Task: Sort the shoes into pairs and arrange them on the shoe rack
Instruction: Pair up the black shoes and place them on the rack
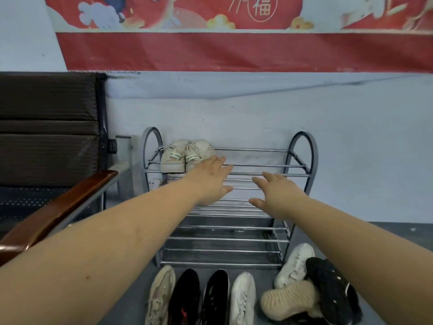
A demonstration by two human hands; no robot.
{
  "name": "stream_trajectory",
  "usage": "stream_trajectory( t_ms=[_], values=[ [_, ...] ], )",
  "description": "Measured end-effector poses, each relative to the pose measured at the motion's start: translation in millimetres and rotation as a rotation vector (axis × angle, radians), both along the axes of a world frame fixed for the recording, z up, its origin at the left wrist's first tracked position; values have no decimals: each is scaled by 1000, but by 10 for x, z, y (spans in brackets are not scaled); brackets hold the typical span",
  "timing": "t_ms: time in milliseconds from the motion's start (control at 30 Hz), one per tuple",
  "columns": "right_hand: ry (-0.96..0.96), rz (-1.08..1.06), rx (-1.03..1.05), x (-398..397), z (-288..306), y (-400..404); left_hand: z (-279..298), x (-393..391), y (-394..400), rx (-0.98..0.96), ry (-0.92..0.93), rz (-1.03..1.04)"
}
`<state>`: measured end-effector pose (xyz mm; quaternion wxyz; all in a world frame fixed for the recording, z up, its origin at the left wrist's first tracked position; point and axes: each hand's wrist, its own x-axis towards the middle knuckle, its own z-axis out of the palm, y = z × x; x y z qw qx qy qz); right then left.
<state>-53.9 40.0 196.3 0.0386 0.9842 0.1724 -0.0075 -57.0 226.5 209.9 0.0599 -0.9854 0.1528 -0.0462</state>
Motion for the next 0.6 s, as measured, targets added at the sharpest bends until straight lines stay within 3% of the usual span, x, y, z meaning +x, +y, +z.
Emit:
stream_trajectory(
  t_ms=[600],
  values=[
    [145, -234, -3, -577, -841, -1897, -765, -124, -1913, 46, 237, -281]
  ],
)
